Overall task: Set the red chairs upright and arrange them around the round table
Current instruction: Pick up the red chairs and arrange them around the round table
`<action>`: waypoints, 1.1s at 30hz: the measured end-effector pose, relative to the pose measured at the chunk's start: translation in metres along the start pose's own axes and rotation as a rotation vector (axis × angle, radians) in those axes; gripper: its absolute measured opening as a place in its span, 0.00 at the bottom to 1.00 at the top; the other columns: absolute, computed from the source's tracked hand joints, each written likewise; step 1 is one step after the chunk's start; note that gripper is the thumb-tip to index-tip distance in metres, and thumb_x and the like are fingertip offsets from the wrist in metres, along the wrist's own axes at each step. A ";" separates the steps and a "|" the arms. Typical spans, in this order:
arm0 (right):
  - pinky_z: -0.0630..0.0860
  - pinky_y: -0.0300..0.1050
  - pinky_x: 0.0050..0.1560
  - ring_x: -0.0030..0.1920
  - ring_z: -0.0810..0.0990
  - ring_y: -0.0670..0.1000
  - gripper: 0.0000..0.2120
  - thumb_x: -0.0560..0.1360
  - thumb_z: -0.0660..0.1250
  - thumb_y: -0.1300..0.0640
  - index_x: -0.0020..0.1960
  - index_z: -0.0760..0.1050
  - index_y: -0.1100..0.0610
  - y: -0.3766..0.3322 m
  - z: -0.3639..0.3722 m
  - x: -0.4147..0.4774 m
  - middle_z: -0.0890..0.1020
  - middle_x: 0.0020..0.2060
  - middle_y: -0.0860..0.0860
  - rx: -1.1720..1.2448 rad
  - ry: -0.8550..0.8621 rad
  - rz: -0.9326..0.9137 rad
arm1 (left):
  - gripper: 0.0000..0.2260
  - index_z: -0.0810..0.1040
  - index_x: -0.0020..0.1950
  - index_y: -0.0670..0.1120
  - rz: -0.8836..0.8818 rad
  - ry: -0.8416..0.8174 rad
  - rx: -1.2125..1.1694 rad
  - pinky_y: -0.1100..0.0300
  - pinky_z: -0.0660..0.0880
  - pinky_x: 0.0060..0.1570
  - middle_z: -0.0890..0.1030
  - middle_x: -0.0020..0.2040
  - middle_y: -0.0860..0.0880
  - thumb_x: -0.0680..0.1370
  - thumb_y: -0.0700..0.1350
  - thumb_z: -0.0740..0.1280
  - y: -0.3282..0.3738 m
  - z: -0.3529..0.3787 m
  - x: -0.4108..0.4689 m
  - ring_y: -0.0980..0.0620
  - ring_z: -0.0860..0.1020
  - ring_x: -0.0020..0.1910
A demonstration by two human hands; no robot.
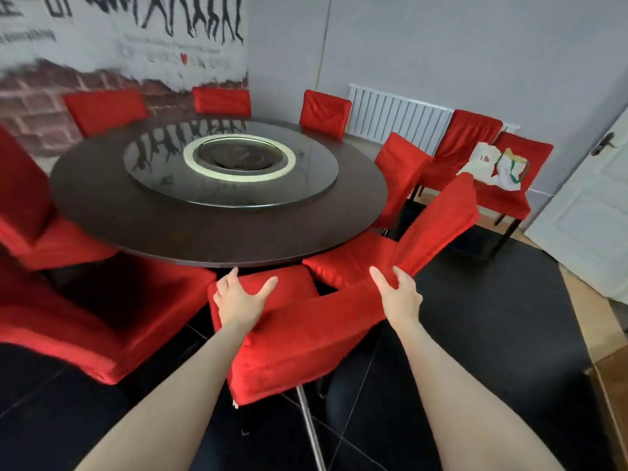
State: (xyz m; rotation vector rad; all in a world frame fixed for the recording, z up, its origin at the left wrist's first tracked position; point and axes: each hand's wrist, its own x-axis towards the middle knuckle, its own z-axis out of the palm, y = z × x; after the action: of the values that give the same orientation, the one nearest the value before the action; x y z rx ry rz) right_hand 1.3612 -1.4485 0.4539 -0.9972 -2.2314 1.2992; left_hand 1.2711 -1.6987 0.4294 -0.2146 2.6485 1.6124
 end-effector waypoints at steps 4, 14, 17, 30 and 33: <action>0.59 0.57 0.72 0.76 0.54 0.57 0.36 0.75 0.64 0.35 0.76 0.63 0.53 0.016 -0.016 0.013 0.62 0.76 0.50 -0.071 -0.092 -0.041 | 0.42 0.60 0.77 0.43 -0.079 0.096 0.013 0.46 0.56 0.73 0.61 0.76 0.42 0.72 0.62 0.71 -0.008 0.009 -0.040 0.39 0.58 0.74; 0.57 0.62 0.73 0.76 0.53 0.61 0.37 0.75 0.63 0.34 0.78 0.60 0.51 0.044 -0.025 0.048 0.56 0.78 0.52 -0.188 -0.237 -0.042 | 0.46 0.53 0.79 0.46 -0.267 0.173 -0.081 0.41 0.62 0.69 0.54 0.78 0.44 0.71 0.61 0.73 -0.023 0.043 -0.082 0.38 0.56 0.74; 0.57 0.64 0.73 0.76 0.54 0.62 0.38 0.75 0.64 0.34 0.78 0.59 0.50 0.049 -0.020 0.063 0.56 0.79 0.51 -0.199 -0.247 -0.029 | 0.46 0.54 0.79 0.46 -0.300 0.204 -0.095 0.41 0.66 0.68 0.55 0.77 0.44 0.70 0.61 0.74 -0.025 0.049 -0.070 0.37 0.61 0.73; 0.67 0.63 0.67 0.69 0.66 0.62 0.37 0.70 0.68 0.32 0.73 0.66 0.48 0.050 0.007 0.104 0.64 0.70 0.52 -0.241 -0.250 0.008 | 0.27 0.71 0.55 0.50 -0.295 0.236 -0.079 0.48 0.76 0.53 0.76 0.57 0.47 0.66 0.62 0.77 -0.039 0.045 -0.041 0.46 0.75 0.56; 0.67 0.62 0.67 0.68 0.65 0.61 0.35 0.71 0.68 0.33 0.72 0.67 0.48 0.052 0.007 0.099 0.64 0.70 0.52 -0.265 -0.234 0.001 | 0.25 0.70 0.52 0.50 -0.279 0.235 -0.072 0.52 0.75 0.49 0.77 0.55 0.47 0.66 0.62 0.76 -0.043 0.042 -0.044 0.48 0.76 0.51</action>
State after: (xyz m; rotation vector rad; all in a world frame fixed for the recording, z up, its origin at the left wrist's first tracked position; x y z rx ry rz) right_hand 1.3099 -1.3638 0.4022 -0.9772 -2.6347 1.1948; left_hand 1.3189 -1.6762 0.3765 -0.7827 2.5706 1.6791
